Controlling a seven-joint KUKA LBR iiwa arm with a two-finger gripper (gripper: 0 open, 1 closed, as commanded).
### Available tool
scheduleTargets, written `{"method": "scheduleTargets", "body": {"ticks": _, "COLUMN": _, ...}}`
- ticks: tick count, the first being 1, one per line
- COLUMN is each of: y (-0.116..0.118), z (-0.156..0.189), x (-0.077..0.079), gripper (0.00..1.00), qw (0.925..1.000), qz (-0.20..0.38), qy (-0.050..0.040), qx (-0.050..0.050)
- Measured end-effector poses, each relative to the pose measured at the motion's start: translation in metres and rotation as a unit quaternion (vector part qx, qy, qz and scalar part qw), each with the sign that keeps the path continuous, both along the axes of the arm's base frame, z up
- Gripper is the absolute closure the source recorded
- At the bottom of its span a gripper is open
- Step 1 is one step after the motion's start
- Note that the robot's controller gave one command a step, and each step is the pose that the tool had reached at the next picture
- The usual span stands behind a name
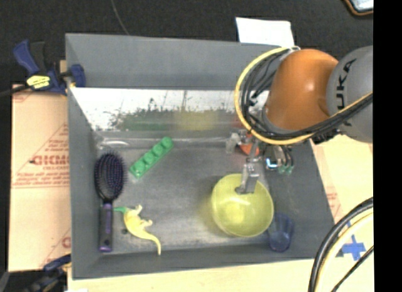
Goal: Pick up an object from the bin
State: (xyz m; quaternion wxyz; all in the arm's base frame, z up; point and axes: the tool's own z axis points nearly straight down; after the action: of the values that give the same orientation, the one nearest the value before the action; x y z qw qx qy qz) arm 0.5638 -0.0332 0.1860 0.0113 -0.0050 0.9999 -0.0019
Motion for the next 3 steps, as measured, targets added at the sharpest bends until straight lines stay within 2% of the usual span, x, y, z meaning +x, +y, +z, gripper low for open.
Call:
{"method": "scheduleTargets", "body": {"ticks": 1, "y": 0.016, "z": -0.071, "x": -0.054, "gripper": 0.00, "qw": 0.9983, "qz": 0.058, "qy": 0.0046, "qx": -0.001}}
{"method": "scheduleTargets", "body": {"ticks": 2, "y": 0.004, "z": -0.070, "x": -0.039, "gripper": 0.00, "qw": 0.9999, "qz": 0.017, "qy": -0.0006, "qx": 0.000}}
{"method": "scheduleTargets", "body": {"ticks": 3, "y": 0.009, "z": -0.050, "x": -0.057, "gripper": 1.00, "qw": 0.9970, "qz": 0.077, "qy": 0.0039, "qx": 0.000}}
